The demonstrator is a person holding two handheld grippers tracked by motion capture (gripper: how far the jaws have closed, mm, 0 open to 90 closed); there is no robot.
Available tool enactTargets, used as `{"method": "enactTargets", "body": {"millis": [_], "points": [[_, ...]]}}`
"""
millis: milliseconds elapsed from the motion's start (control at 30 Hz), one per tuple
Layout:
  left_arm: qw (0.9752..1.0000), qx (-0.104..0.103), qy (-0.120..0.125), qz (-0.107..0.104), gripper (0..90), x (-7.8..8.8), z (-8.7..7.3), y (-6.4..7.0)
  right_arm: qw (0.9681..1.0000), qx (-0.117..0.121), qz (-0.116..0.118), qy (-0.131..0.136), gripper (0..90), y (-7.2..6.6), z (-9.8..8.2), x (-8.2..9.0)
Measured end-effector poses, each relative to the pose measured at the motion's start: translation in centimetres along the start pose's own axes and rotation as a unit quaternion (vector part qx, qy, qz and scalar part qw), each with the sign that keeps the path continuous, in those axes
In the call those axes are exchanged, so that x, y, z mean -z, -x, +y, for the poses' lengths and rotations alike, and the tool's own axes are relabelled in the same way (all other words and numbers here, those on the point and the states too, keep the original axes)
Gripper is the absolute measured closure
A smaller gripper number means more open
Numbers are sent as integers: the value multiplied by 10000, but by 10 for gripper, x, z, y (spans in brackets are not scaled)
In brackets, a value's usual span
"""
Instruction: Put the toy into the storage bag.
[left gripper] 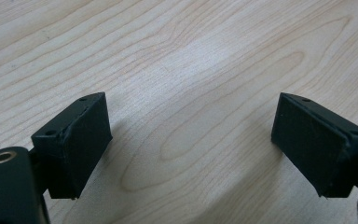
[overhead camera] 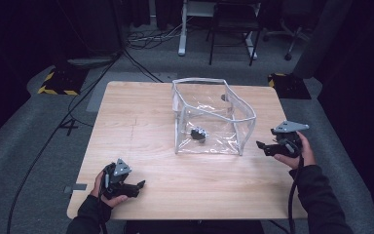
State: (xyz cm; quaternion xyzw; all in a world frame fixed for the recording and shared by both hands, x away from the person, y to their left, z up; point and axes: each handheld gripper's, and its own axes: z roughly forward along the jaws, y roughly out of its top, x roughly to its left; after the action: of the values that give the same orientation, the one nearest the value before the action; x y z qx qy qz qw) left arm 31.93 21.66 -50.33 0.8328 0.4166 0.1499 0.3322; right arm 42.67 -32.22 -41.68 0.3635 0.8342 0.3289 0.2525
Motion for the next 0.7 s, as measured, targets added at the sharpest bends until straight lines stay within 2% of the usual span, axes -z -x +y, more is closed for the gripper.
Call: {"method": "enactTargets", "body": {"millis": [100,233,333,700], "points": [[10000,3,1,0,121,0,0,0,9999,-79,80,-15,223,-2,-5,0],[10000,3,1,0,121,0,0,0,9999,-62,122,-61,224,-6,-12,-2],[10000,-2,1,2,121,0,0,0,9998,7,140,-128,224,-8,-17,-4],[10000,-2,1,1,121,0,0,0,9997,-9,136,-199,231,-17,-35,-7]]}}
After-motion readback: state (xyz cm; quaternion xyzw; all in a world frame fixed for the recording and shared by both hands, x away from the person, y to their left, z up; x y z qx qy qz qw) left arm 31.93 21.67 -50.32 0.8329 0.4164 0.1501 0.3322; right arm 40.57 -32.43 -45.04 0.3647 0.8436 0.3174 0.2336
